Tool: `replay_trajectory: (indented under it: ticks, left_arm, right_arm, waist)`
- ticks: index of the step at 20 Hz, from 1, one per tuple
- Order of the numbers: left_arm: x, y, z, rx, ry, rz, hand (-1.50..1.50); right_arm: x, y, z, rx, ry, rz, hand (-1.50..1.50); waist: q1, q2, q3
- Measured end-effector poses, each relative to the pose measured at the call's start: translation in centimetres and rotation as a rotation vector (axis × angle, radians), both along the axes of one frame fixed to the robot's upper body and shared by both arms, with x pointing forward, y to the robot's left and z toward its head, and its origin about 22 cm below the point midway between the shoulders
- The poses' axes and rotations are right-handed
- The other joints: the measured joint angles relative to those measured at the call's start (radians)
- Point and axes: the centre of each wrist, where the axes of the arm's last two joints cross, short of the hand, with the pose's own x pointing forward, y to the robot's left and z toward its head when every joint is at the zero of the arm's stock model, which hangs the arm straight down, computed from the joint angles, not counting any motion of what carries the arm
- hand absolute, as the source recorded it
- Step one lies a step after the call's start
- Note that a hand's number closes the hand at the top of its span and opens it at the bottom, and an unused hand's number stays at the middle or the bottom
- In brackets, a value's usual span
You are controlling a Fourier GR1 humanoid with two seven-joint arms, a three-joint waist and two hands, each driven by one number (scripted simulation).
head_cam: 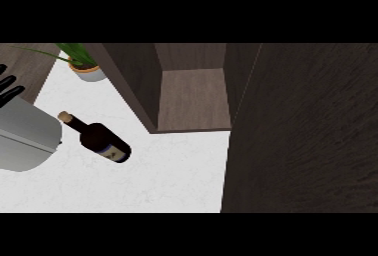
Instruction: Pick up the wine, place it into the cabinet and close the cabinet
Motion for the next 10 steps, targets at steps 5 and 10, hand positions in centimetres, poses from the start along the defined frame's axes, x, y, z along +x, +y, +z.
replay_trajectory:
  ticks: [5,10]
  left_arm:
    - [-0.2,-0.4,-2.4,-0.022,0.032,0.010,-1.50]
    - [1.1,-2.3,-8.7,-0.135,0.121,-0.014,-1.50]
  right_arm:
    - [0.0,0.2,0.0,0.006,-0.006,0.007,-1.50]
    - [-0.1,-0.1,0.0,-0.004,0.003,-0.005,-1.50]
  waist:
    - [-0.011,0.007,-0.008]
    - [-0.012,0.019,-0.029]
